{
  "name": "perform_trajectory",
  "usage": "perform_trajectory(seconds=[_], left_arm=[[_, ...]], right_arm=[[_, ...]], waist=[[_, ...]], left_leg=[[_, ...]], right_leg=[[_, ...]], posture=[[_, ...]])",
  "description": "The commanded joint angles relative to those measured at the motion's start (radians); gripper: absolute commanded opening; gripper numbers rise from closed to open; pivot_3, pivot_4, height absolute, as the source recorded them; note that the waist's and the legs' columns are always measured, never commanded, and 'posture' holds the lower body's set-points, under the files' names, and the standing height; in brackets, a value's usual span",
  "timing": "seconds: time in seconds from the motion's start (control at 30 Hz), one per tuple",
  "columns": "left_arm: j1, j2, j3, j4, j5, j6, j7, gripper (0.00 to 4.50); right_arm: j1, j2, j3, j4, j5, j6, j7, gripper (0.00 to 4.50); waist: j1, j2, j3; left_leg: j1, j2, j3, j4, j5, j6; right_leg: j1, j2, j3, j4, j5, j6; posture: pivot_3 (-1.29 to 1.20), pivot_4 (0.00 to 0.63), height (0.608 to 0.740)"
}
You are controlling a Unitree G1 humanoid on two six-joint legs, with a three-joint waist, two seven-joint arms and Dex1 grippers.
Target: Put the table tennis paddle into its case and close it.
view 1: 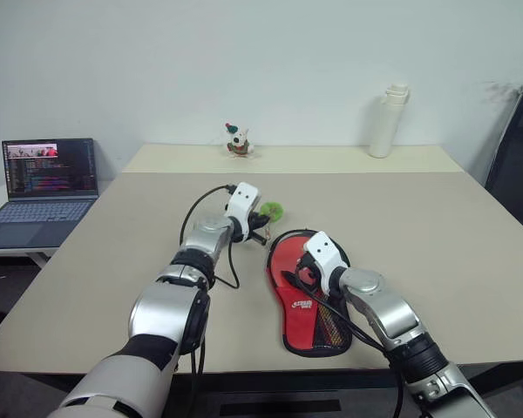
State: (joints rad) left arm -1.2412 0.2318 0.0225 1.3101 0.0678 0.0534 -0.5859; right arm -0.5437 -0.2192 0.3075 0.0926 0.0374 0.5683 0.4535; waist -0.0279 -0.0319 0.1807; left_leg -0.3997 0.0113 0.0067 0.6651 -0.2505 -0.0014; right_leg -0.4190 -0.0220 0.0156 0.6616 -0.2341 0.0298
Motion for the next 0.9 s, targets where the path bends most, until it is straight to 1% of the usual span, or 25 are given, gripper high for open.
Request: perform_trajectory(seconds=[0.03, 0.17, 0.4, 0.57, 0.67, 0.77, 0.83, 0.9], left_arm=[[-0.076, -0.018, -0.008, 0.004, 0.025, -0.040, 0.064, 0.02], [-0.104, -0.063, -0.021, 0.026, 0.058, -0.048, 0.109, 0.02], [-0.122, -0.151, -0.097, 0.048, 0.169, -0.105, 0.186, 0.02], [-0.126, -0.187, -0.159, 0.054, 0.247, -0.153, 0.220, 0.02], [-0.130, -0.198, -0.181, 0.056, 0.278, -0.176, 0.237, 0.02], [-0.140, -0.223, -0.231, 0.057, 0.335, -0.222, 0.262, 0.02], [-0.154, -0.243, -0.263, 0.058, 0.372, -0.250, 0.294, 0.02], [-0.166, -0.258, -0.275, 0.060, 0.387, -0.266, 0.309, 0.02]], right_arm=[[0.055, -0.015, 0.050, 0.053, -0.032, 0.066, 0.022, 4.50], [0.088, -0.020, 0.063, 0.023, -0.024, 0.106, 0.046, 4.50], [0.201, -0.038, 0.093, -0.050, -0.026, 0.177, 0.058, 4.50], [0.269, -0.039, 0.108, -0.118, -0.019, 0.229, 0.043, 4.50], [0.297, -0.036, 0.119, -0.152, -0.019, 0.253, 0.036, 4.50], [0.318, -0.028, 0.135, -0.172, -0.019, 0.268, 0.033, 4.50], [0.330, -0.021, 0.142, -0.185, -0.018, 0.278, 0.032, 4.50], [0.345, -0.017, 0.148, -0.205, -0.018, 0.289, 0.027, 4.50]], waist=[[-0.001, 0.000, 0.000], [-0.001, 0.000, 0.000], [0.003, -0.002, -0.006], [0.003, -0.002, -0.013], [0.003, -0.002, -0.015], [0.004, -0.003, -0.015], [0.006, -0.003, -0.016], [0.008, -0.004, -0.018]], left_leg=[[0.000, 0.000, 0.000, 0.000, 0.000, 0.000], [0.000, 0.000, 0.000, 0.000, 0.000, 0.000], [0.000, 0.000, -0.001, 0.000, 0.000, 0.000], [0.000, -0.001, -0.001, -0.003, -0.001, 0.000], [0.002, -0.001, -0.002, -0.003, -0.001, -0.001], [0.006, -0.001, -0.002, -0.002, -0.001, -0.001], [0.009, 0.000, -0.003, -0.002, -0.001, -0.001], [0.009, 0.001, -0.004, -0.002, -0.001, -0.001]], right_leg=[[0.000, 0.000, 0.000, 0.000, 0.000, 0.000], [0.000, 0.001, 0.000, 0.000, 0.000, 0.000], [0.001, 0.001, -0.001, -0.001, 0.000, 0.000], [0.002, 0.000, -0.001, -0.004, -0.001, 0.001], [0.005, 0.000, -0.002, -0.006, -0.001, 0.002], [0.009, 0.000, -0.003, -0.006, -0.001, 0.002], [0.014, 0.001, -0.005, -0.009, -0.001, 0.002], [0.015, 0.001, -0.006, -0.012, -0.001, 0.002]], posture=[[0.00, 0.150, 0.740], [0.00, 0.150, 0.740], [0.00, 0.150, 0.740], [0.00, 0.150, 0.740], [0.00, 0.150, 0.740], [0.00, 0.150, 0.740], [0.00, 0.150, 0.740], [0.00, 0.150, 0.740]])
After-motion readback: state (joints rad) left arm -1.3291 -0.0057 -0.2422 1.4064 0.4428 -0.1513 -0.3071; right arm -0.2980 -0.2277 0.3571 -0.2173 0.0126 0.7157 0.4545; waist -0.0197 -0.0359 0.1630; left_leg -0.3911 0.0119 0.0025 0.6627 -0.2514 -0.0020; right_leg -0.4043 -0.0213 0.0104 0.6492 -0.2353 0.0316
